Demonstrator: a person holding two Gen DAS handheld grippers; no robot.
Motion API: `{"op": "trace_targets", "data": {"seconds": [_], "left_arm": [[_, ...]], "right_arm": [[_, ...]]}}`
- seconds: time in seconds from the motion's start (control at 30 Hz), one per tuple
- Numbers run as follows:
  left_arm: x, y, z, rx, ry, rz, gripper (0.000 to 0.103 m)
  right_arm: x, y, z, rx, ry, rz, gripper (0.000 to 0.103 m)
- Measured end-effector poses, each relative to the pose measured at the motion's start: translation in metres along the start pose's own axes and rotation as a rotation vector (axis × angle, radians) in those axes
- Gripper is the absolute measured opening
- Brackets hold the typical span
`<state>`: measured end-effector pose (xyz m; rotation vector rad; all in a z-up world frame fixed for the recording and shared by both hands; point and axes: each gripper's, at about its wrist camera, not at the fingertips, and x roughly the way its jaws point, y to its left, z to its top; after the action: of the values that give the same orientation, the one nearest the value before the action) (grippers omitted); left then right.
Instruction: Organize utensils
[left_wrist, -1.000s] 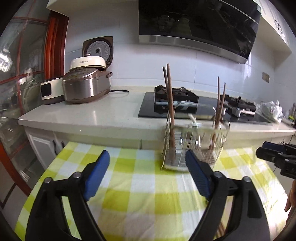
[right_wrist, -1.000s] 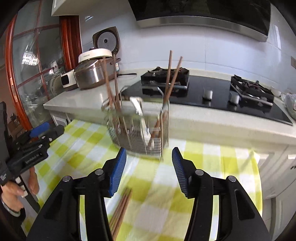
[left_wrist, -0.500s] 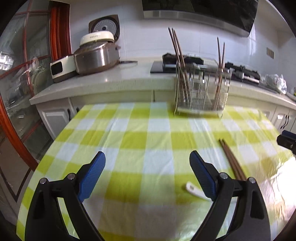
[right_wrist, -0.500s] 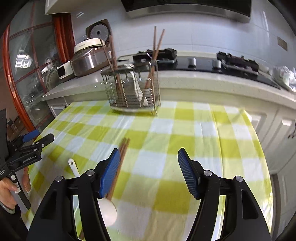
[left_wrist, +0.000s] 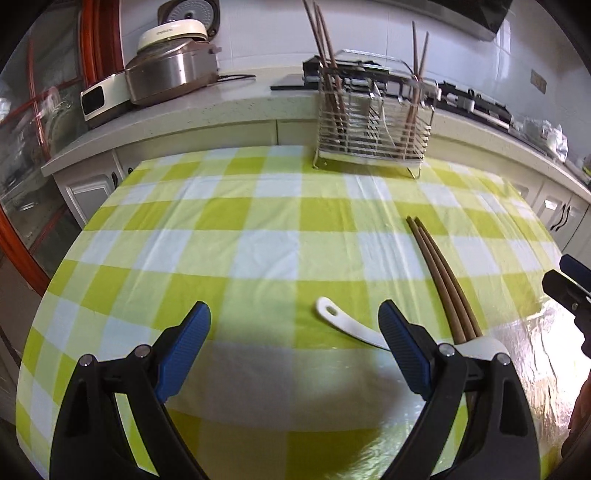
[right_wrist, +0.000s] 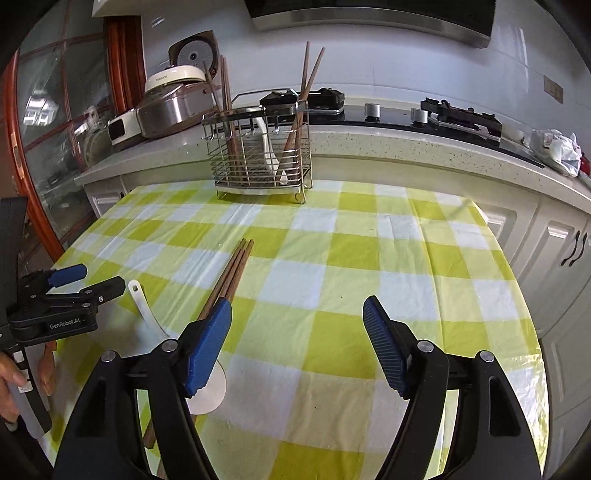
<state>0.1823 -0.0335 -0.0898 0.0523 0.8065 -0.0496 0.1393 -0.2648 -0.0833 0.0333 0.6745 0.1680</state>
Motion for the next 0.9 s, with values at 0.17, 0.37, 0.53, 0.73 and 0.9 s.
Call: {"op": "trace_targets", "data": {"seconds": [0.17, 0.37, 0.53, 0.73, 0.9], "left_arm": [[0.01, -0.021, 0.005, -0.001, 0.054, -0.011, 0.089], [0.027, -0.049, 0.007, 0.06, 0.106, 0.002, 0.089], [0.027, -0.054, -0.001, 0.119, 0.158, -0.012, 0.089], [0.021, -0.028, -0.018, 0.118, 0.17, -0.029, 0.089], [0.017, -0.013, -0.024, 0.105, 0.158, -0.057, 0.089]], "right_arm": [[0.003, -0.008, 0.002, 0.011, 0.002, 0.025, 0.07], [-0.005, -0.02, 0.007, 0.032, -0.027, 0.039, 0.072], [0.0, -0.024, 0.008, 0.033, -0.011, 0.044, 0.072], [0.018, -0.002, 0.013, -0.065, 0.05, 0.058, 0.072], [0.05, 0.014, 0.012, -0.097, 0.147, 0.072, 0.072]]}}
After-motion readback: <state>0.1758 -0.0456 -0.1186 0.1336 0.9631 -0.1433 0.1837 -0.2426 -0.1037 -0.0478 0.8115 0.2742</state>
